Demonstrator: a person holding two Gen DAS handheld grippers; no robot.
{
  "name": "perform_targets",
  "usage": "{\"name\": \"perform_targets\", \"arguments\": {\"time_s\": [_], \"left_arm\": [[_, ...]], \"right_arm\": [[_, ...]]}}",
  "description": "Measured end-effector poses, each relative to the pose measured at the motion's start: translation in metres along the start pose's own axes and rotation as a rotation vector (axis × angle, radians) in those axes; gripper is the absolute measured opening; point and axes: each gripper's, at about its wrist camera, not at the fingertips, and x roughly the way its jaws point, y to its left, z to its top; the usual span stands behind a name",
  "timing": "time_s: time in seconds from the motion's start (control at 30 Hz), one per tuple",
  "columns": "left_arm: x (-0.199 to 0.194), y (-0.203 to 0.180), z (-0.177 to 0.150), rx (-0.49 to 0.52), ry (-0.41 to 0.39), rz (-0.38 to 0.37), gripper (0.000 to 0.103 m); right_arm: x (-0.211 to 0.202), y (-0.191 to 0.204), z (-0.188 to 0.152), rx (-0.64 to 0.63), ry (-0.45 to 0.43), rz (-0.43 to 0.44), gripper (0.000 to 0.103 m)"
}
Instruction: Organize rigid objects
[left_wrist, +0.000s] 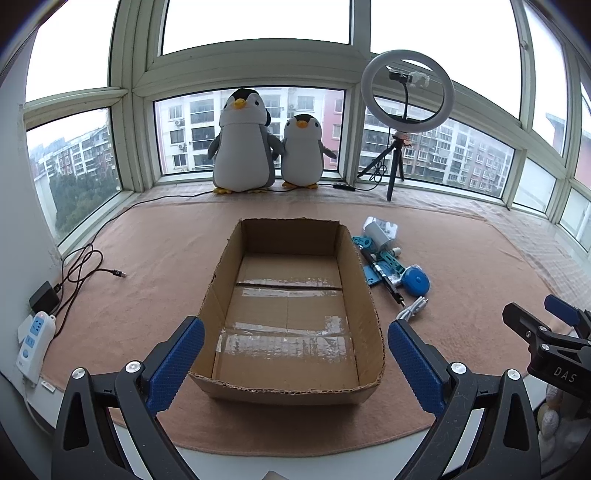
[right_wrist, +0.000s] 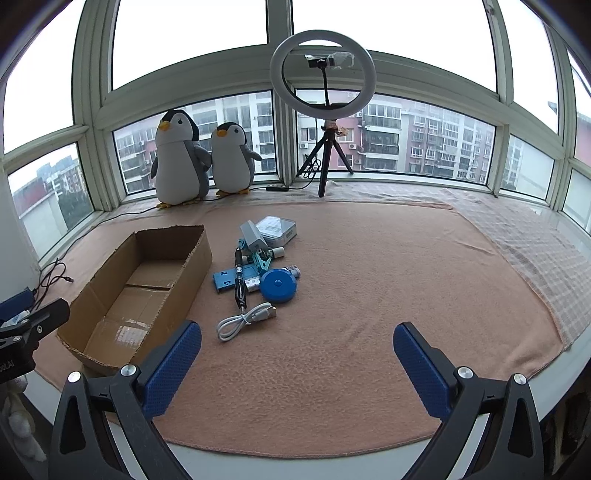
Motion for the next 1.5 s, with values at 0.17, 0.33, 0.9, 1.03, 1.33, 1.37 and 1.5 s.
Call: {"name": "perform_targets", "arguments": {"time_s": [0.17,0.33,0.9,1.03,1.33,1.37,1.5], "left_arm": [[-0.0005,0.0005,-0.0007,-0.004,-0.002,0.001,0.101],[0.0004,0.0004,-0.0016,-0.005,0.000,0.000,0.101],[0.0028,0.0028,-0.0037,-0.008,0.006,-0.003,0.101],[0.0044,0.0035,-0.0040,-0.009,0.011,-0.004,0.101],[0.0049,0.0048,-0.0034,-0.010,0.012,-0.005,0.101],[0.0052,0.0048,-0.0032,-0.011,0.013,-0.004,0.101],[0.0058,0.0056,-0.0032,-0.012,0.013,-0.002,0.101]], "right_arm": [[0.0003,0.0020,0.0001,-0.004,0.003,0.003,0.103],[0.0005,0.0032,-0.0003,-0.007,0.004,0.002,0.103],[0.0012,0.0048,-0.0011,-0.011,0.016,0.006,0.103],[0.0014,0.0048,-0.0012,-0.011,0.016,0.005,0.103],[0.0028,0.0051,-0.0020,-0.006,0.023,0.010,0.103],[0.0029,0.0052,-0.0020,-0.006,0.023,0.009,0.103],[0.0029,0.0053,-0.0020,-0.006,0.024,0.009,0.103]]}}
